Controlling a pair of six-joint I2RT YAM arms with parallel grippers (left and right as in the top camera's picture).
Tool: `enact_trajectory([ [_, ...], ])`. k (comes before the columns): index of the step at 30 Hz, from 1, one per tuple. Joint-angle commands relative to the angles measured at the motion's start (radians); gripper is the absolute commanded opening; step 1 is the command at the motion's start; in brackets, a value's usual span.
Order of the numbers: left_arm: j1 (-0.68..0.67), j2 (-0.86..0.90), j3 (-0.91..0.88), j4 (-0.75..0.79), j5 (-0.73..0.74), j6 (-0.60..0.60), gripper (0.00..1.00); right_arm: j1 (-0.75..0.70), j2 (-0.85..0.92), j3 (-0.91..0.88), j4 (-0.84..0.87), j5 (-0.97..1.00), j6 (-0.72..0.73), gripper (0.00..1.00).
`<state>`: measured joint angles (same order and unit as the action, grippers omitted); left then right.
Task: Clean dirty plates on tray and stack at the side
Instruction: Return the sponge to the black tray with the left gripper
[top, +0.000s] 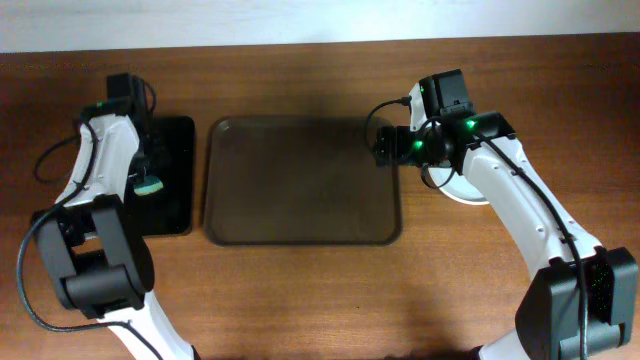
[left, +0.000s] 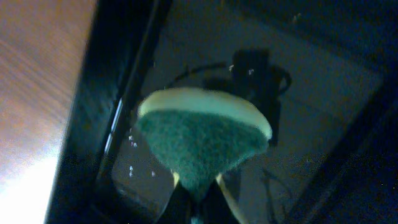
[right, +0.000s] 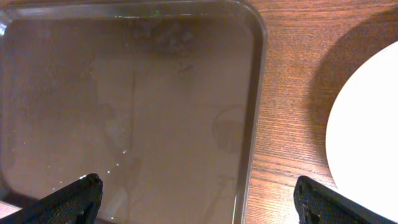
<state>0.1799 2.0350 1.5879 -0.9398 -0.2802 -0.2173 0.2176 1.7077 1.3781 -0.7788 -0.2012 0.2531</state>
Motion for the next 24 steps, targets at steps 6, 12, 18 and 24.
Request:
enact_trajectory([
  [6, 0.013, -0.048, -0.06, 0.077, 0.058, 0.034, 0.99, 0.002, 0.001, 0.01, -0.006, 0.002, -0.014, 0.98],
  [12, -0.016, -0.517, 0.036, -0.023, 0.373, 0.076, 0.99, -0.003, -0.313, 0.133, -0.245, 0.179, -0.093, 0.98],
  [18, -0.015, -0.582, 0.036, -0.027, 0.37, 0.076, 0.99, -0.003, -0.741, 0.133, -0.408, 0.206, -0.092, 0.98],
  [24, -0.015, -0.582, 0.036, -0.027, 0.37, 0.076, 0.99, -0.003, -0.833, 0.132, -0.452, 0.351, -0.099, 0.98],
])
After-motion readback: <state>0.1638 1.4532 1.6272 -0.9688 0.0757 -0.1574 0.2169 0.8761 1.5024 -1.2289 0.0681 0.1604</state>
